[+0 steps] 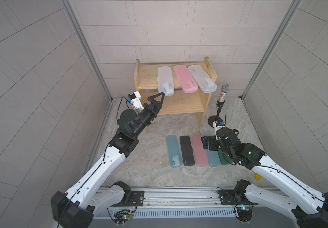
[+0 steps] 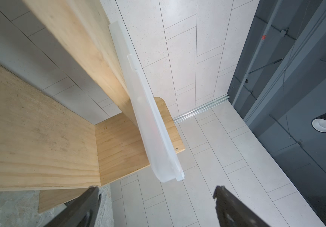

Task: Remove the pencil cases from the shelf
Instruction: Pick up the pencil case from the shelf.

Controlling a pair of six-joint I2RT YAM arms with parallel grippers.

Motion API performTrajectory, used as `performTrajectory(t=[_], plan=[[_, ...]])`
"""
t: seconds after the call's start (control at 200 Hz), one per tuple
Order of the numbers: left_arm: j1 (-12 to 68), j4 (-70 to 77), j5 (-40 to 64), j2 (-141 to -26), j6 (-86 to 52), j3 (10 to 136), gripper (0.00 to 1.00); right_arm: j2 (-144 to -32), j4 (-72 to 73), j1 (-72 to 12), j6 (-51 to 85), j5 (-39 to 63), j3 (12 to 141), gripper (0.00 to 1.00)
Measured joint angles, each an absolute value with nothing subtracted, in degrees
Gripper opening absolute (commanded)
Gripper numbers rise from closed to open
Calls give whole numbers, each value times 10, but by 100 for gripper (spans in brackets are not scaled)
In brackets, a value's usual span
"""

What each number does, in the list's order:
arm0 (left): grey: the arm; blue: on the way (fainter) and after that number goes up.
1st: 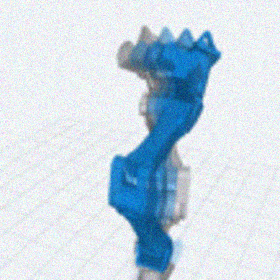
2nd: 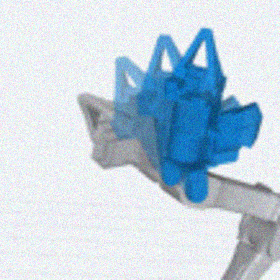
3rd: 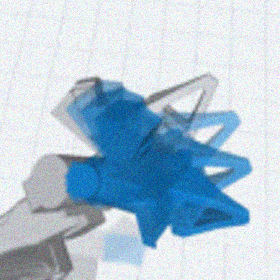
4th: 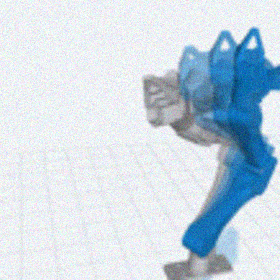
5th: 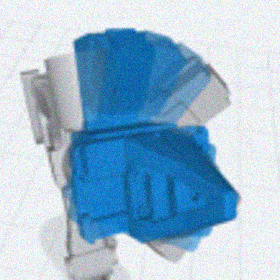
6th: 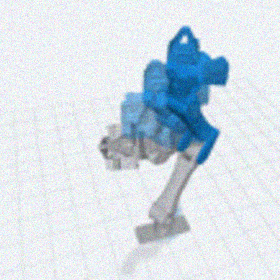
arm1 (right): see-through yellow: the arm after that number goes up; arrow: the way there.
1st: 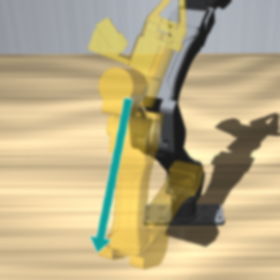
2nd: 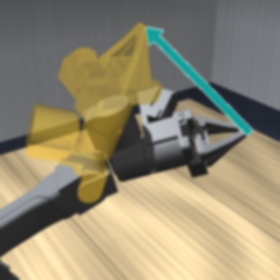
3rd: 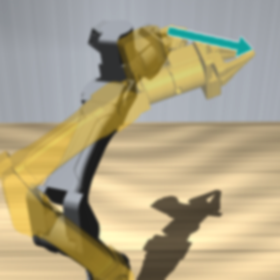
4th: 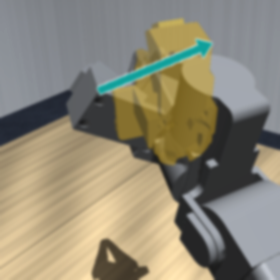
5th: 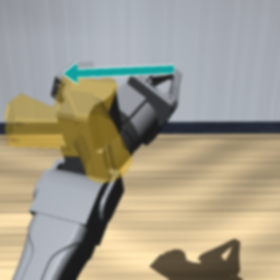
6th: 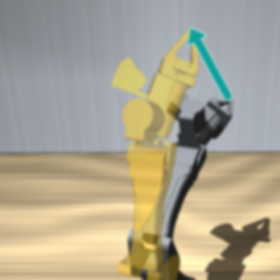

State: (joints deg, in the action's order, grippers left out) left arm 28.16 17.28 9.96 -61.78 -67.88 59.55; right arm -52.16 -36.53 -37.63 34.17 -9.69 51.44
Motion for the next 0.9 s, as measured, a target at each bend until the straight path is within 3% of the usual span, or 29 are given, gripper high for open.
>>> performTrajectory(t=[0.21,0.68,0.901], plan=[[282,159,81,-651,-658,636,97,-507,-380,-353,329,-86,517,100],[282,155,77,-704,-646,671,75,-480,-393,-315,314,-64,517,100],[282,157,72,-702,-641,671,48,-479,-396,-311,311,-62,517,100]])
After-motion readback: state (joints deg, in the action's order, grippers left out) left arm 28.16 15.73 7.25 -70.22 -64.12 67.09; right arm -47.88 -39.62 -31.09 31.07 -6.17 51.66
